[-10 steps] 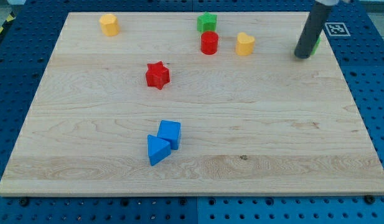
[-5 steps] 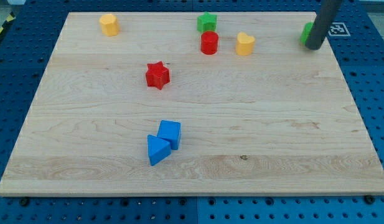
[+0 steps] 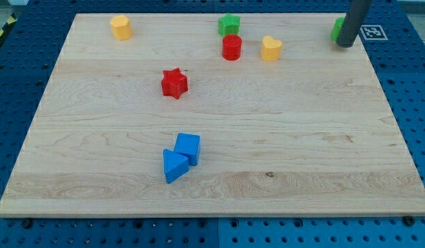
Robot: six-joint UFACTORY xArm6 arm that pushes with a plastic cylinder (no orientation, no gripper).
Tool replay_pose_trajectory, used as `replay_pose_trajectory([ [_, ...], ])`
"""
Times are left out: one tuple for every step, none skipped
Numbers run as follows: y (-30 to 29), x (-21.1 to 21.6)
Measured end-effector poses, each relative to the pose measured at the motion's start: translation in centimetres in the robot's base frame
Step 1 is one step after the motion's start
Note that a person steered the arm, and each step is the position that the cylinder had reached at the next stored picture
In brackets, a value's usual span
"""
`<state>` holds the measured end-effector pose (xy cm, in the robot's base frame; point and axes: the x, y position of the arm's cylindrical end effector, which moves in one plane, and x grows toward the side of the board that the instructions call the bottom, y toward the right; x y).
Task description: Move the green circle to the top right of the board
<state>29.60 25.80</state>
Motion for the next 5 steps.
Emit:
replay_pose_trajectory([
  [0.0,4.8],
  [0.0,6.3],
  [0.0,6.3],
  [-1.6,6.8],
  [-5.9,6.9],
])
